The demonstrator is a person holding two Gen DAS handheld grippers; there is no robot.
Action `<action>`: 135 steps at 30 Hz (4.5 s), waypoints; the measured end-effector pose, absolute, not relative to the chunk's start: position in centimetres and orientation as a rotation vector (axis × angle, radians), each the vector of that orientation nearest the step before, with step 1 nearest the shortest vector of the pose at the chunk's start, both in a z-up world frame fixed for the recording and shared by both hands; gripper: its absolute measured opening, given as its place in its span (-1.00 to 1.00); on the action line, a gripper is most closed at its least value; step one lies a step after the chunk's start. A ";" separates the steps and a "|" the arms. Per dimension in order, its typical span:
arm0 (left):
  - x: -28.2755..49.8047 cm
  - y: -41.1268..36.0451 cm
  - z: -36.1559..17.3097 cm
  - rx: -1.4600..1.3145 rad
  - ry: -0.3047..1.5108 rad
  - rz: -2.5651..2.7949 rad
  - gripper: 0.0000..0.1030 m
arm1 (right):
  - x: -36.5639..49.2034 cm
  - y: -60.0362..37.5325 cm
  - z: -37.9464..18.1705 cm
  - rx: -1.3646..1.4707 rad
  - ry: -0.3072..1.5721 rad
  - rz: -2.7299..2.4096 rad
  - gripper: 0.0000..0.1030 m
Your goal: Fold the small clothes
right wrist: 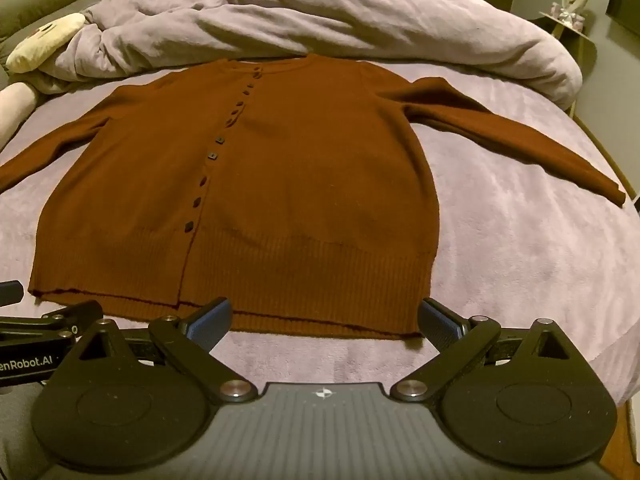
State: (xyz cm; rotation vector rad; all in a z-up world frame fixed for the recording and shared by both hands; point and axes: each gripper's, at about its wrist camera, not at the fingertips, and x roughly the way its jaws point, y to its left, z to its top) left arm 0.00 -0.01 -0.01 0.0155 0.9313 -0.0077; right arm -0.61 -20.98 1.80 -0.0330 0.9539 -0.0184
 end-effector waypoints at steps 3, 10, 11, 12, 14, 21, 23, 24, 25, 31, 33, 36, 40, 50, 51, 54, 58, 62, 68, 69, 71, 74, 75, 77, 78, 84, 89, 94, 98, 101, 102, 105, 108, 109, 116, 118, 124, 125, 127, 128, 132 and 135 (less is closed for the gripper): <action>0.0 0.0 -0.1 0.011 0.931 -0.010 1.00 | -0.6 -21.0 1.8 -0.033 0.955 -0.017 0.92; -0.1 0.0 -0.1 0.012 0.930 -0.009 1.00 | -0.5 -21.1 1.9 -0.028 0.952 -0.014 0.92; -0.1 0.0 0.0 0.012 0.930 -0.009 1.00 | -0.5 -21.2 1.8 -0.028 0.951 -0.013 0.92; -0.1 0.0 0.0 0.012 0.930 -0.009 1.00 | -0.5 -21.1 1.8 -0.027 0.951 -0.013 0.92; -0.2 -0.1 0.0 0.011 0.930 -0.010 1.00 | -0.5 -21.2 1.8 -0.025 0.950 -0.013 0.92; 0.1 0.2 -0.7 0.015 0.930 -0.009 1.00 | -0.6 -21.2 1.7 -0.023 0.948 -0.008 0.92; 0.1 0.2 -0.8 0.014 0.930 -0.008 1.00 | -0.6 -21.2 1.7 -0.023 0.948 -0.006 0.92; 0.1 0.2 -0.8 0.014 0.931 -0.008 1.00 | -0.6 -21.2 1.7 -0.022 0.948 -0.005 0.92; 0.0 0.1 -0.7 0.012 0.931 -0.009 1.00 | -0.7 -21.3 1.7 -0.021 0.948 -0.005 0.92; 0.0 0.0 -0.8 0.010 0.931 -0.010 1.00 | -0.7 -21.4 1.7 -0.012 0.942 0.001 0.92; 0.0 0.0 -0.8 0.009 0.930 -0.010 1.00 | -0.8 -21.5 1.7 -0.009 0.941 0.005 0.92; 0.0 0.0 -0.8 0.010 0.928 -0.009 1.00 | -0.8 -21.5 1.6 -0.008 0.942 0.008 0.92; 0.0 0.0 -0.8 0.009 0.929 -0.008 1.00 | -0.7 -21.5 1.6 -0.003 0.943 0.011 0.92; 0.0 -0.6 -1.0 0.006 0.935 -0.012 1.00 | -0.6 -21.6 1.4 0.003 0.942 0.017 0.92; 0.0 -0.6 -1.0 0.005 0.935 -0.012 1.00 | -0.6 -21.6 1.4 0.003 0.941 0.017 0.92; 0.0 -0.5 -1.1 0.005 0.933 -0.011 1.00 | -0.7 -21.7 1.3 0.011 0.933 0.022 0.92; 0.2 -0.4 -1.2 0.000 0.934 -0.012 1.00 | -0.8 -21.9 1.1 0.027 0.918 0.037 0.92; 0.4 -0.3 -1.4 -0.001 0.943 -0.008 1.00 | -0.9 -21.9 1.0 0.038 0.908 0.063 0.92; 0.7 -0.2 -1.6 -0.023 0.973 -0.011 1.00 | -0.8 -22.1 0.4 0.075 0.924 0.108 0.92; 0.7 -0.2 -1.6 -0.022 0.982 -0.009 1.00 | -0.8 -22.1 0.4 0.077 0.925 0.115 0.92; 0.7 -0.3 -1.6 -0.023 0.980 -0.009 1.00 | -0.7 -22.3 0.3 0.099 0.931 0.128 0.92; 0.8 -0.2 -1.7 -0.022 0.966 0.000 1.00 | -0.4 -22.9 0.1 0.138 0.942 0.130 0.92; 0.9 -0.2 -1.8 -0.021 0.978 0.003 1.00 | -0.3 -23.1 0.0 0.149 0.940 0.130 0.92; 1.0 -0.1 -1.7 -0.050 0.979 -0.006 1.00 | -0.2 -23.3 -0.2 0.156 0.935 0.126 0.92; 1.1 -0.1 -1.7 -0.061 0.978 -0.011 1.00 | -0.2 -23.5 -0.3 0.163 0.930 0.129 0.92; 2.0 -0.8 -1.9 -0.045 0.943 -0.025 1.00 | 0.2 -24.3 -1.1 0.196 0.947 0.150 0.92; 2.7 -1.3 -2.7 -0.006 0.982 -0.015 1.00 | 0.5 -25.2 -1.7 0.252 0.956 0.184 0.92; 3.4 -1.4 -2.6 0.008 0.967 -0.004 1.00 | 1.8 -29.5 -1.8 0.415 0.914 0.194 0.90; 4.7 -0.8 -2.2 -0.003 0.940 0.016 1.00 | 4.0 -38.3 -0.7 0.584 0.764 0.012 0.59; 5.9 -0.4 -2.1 -0.019 0.933 0.056 1.00 | 5.8 -46.4 -0.1 0.703 0.631 -0.189 0.21; 6.4 -0.2 -2.1 -0.027 0.932 0.063 1.00 | 6.5 -49.6 -0.2 0.748 0.599 -0.288 0.01; 7.3 -0.1 -2.0 -0.050 0.927 0.059 1.00 | 7.7 -56.2 -1.5 0.873 0.547 -0.467 -0.14; 8.4 -0.5 -1.8 -0.030 0.916 0.059 1.00 | 8.3 -61.0 -3.0 1.003 0.509 -0.575 -0.15; 8.9 -0.8 -1.8 -0.014 0.922 0.061 1.00 | 8.7 -61.6 -3.5 1.037 0.499 -0.599 -0.15; 11.4 -1.4 -2.2 0.027 0.956 0.087 1.00 | 10.7 -64.4 -6.2 1.195 0.443 -0.606 -0.41; 11.8 -1.1 -2.2 0.027 0.949 0.099 1.00 | 11.4 -65.1 -6.3 1.186 0.453 -0.606 -0.73; 12.8 0.9 -2.4 -0.004 0.959 0.146 1.00 | 13.4 -62.4 -2.6 0.875 0.501 -0.622 -0.83; 12.9 1.3 -2.3 -0.009 0.956 0.150 1.00 | 13.9 -61.4 -1.7 0.812 0.497 -0.612 -0.83; 13.0 2.2 -2.1 -0.008 0.945 0.161 1.00 | 15.2 -58.4 0.2 0.668 0.492 -0.578 -0.84; 13.1 2.5 -2.0 -0.003 0.939 0.169 1.00 | 15.9 -56.9 0.9 0.606 0.491 -0.556 -0.84; 13.5 4.4 -1.5 -0.027 0.909 0.200 1.00 | 19.0 -46.9 3.6 0.334 0.468 -0.350 -0.84; 13.7 5.4 -1.0 -0.062 0.891 0.206 1.00 | 20.6 -39.0 3.9 0.219 0.467 -0.155 -0.84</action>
